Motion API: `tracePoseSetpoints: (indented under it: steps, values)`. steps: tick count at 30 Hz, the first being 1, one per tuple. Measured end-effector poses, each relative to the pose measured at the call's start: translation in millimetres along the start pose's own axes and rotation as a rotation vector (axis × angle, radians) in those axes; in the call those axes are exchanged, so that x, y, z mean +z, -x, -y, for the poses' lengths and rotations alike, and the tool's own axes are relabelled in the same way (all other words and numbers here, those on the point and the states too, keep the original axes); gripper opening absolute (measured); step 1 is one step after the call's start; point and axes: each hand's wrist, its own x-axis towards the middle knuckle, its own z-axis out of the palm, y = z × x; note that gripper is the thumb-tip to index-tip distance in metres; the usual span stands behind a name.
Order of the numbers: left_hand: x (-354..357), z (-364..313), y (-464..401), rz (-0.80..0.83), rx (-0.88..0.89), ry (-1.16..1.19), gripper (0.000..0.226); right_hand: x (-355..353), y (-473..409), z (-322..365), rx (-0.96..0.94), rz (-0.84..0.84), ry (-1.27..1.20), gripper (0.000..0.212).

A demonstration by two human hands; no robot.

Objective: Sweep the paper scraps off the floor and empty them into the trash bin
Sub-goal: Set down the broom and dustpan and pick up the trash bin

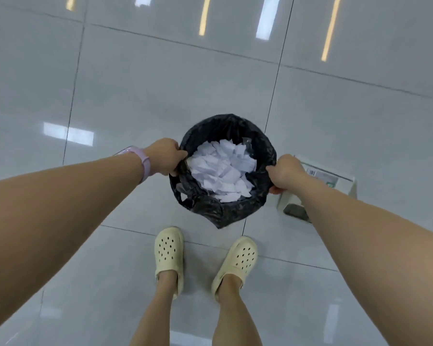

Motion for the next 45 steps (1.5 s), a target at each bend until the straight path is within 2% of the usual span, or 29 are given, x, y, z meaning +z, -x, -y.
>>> tracePoseSetpoints:
  steps: [2,9,17,22,26,31,33,35,36,37,39,41,43,45]
  values:
    - [-27.3,-13.8,37.2,0.051,0.009,0.168,0.029,-38.3,26.3,15.0,-0.019,0.002,0.022,0.036]
    - [-144.2,-89.6,201.1,-0.041,0.227,0.577,0.024,-210.1,194.7,94.3,-0.247,-0.183,0.035,0.044]
    - [-289.3,-185.2,442.9,-0.177,0.576,0.600,0.020,-350.7,459.7,142.7,-0.360,-0.462,-0.142,0.038]
    - [-337.4,-244.3,556.8,-0.213,0.803,0.659,0.010,-401.6,577.0,138.6,-0.417,-0.658,-0.333,0.034]
    - [-338.5,-285.9,614.7,-0.207,0.895,0.668,0.017,-428.6,629.6,113.1,-0.451,-0.761,-0.505,0.030]
    - [-322.1,-326.3,645.2,-0.137,0.934,0.705,0.010,-452.4,663.4,74.6,-0.432,-0.813,-0.598,0.024]
    - [-318.2,-345.8,640.7,-0.085,0.945,0.734,0.018,-462.6,674.1,59.1,-0.407,-0.822,-0.597,0.028]
    - [-307.2,-365.6,640.6,-0.046,0.941,0.781,0.041,-471.0,688.4,41.4,-0.413,-0.812,-0.643,0.034]
    - [-300.7,-375.6,639.6,-0.037,0.939,0.834,0.044,-472.0,697.6,31.5,-0.425,-0.818,-0.664,0.036]
    - [-289.4,-384.1,643.7,-0.042,0.944,0.890,0.034,-469.8,706.7,18.4,-0.434,-0.853,-0.648,0.040]
    - [-265.4,-405.0,643.1,-0.051,0.942,0.985,0.007,-450.5,724.6,-18.5,-0.433,-0.984,-0.478,0.047]
    - [-239.8,-427.1,637.0,-0.034,0.932,1.027,0.014,-411.4,737.0,-63.1,-0.455,-1.028,-0.322,0.040]
    - [-216.8,-448.1,626.0,-0.047,0.958,1.050,0.010,-369.1,734.7,-111.0,-0.407,-0.928,-0.267,0.034]
    - [-188.2,-465.9,613.0,-0.015,0.969,1.035,0.006,-330.8,717.6,-157.1,-0.251,-0.848,-0.254,0.033]
